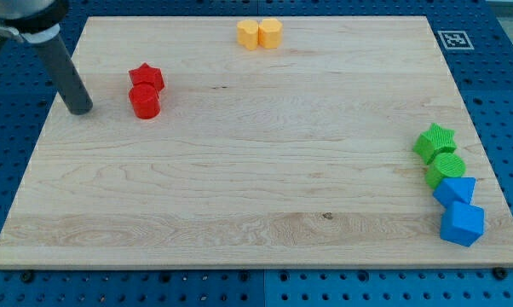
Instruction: Separate the red circle from the red star
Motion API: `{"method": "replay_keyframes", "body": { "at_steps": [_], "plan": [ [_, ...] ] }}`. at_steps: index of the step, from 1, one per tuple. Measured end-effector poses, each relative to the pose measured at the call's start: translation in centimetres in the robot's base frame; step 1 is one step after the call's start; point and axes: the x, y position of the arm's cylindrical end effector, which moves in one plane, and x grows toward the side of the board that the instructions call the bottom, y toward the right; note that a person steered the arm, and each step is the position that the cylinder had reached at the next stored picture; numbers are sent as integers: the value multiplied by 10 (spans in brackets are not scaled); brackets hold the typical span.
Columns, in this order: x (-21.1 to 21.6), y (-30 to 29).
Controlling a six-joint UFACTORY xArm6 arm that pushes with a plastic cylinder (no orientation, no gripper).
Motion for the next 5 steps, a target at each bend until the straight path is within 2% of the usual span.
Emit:
{"method": "replay_keyframes", "body": {
  "at_steps": [1,3,5],
  "plan": [
    [-13,21],
    [-10,74],
    [10,72]
  ]
}}
